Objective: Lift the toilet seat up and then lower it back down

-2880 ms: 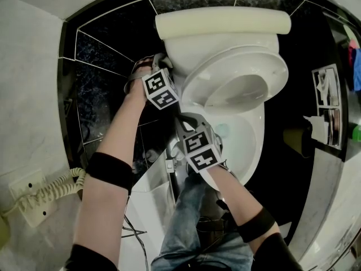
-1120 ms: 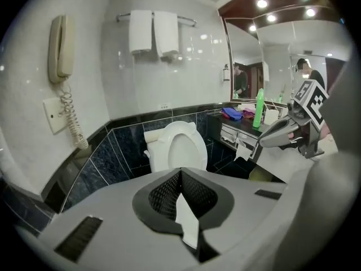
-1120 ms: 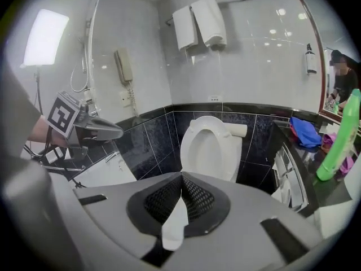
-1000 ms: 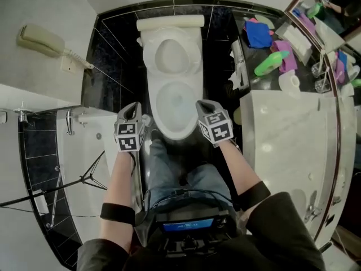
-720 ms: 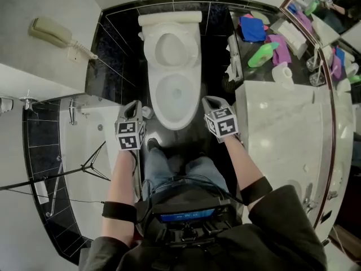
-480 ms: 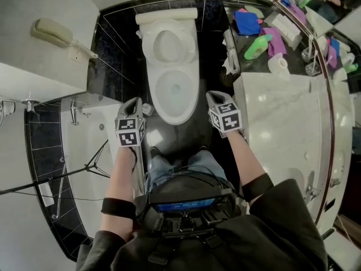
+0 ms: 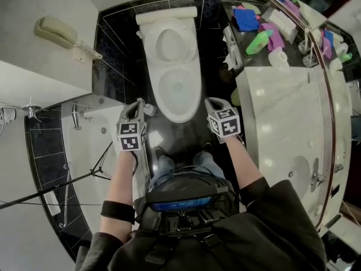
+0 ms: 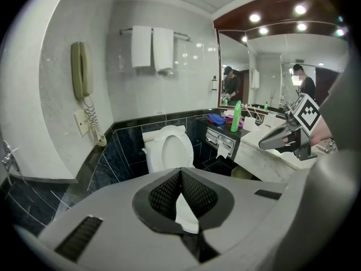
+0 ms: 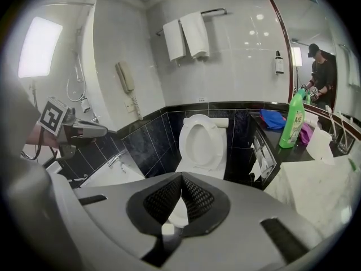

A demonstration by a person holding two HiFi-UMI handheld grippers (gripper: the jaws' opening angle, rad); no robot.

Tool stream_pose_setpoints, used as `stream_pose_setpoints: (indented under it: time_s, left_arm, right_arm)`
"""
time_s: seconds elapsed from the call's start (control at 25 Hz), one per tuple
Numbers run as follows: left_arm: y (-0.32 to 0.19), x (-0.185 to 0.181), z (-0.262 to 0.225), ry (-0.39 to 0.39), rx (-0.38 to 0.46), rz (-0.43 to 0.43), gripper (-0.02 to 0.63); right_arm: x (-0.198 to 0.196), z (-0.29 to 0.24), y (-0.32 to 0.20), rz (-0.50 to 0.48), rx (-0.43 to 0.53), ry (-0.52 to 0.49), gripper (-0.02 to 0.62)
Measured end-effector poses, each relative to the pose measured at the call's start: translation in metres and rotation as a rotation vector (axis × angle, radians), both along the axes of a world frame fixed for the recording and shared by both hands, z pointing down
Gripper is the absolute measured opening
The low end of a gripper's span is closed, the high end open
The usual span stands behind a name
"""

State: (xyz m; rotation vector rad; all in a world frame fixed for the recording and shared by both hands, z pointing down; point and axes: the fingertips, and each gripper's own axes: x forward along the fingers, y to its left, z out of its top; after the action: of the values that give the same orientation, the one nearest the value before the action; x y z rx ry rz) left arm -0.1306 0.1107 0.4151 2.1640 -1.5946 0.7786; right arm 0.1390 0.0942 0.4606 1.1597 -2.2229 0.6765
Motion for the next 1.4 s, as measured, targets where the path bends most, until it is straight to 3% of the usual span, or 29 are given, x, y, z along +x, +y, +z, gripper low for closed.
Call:
stream_pose_setpoints:
  time_s: [1.4]
  left_arm:
    - [0.032,0.009,0.004,0.012,-0.016,0.032,0.008]
  right_arm:
    - [-0.003,-0.001,0.024,0.008,-0.009,0.014,0.002]
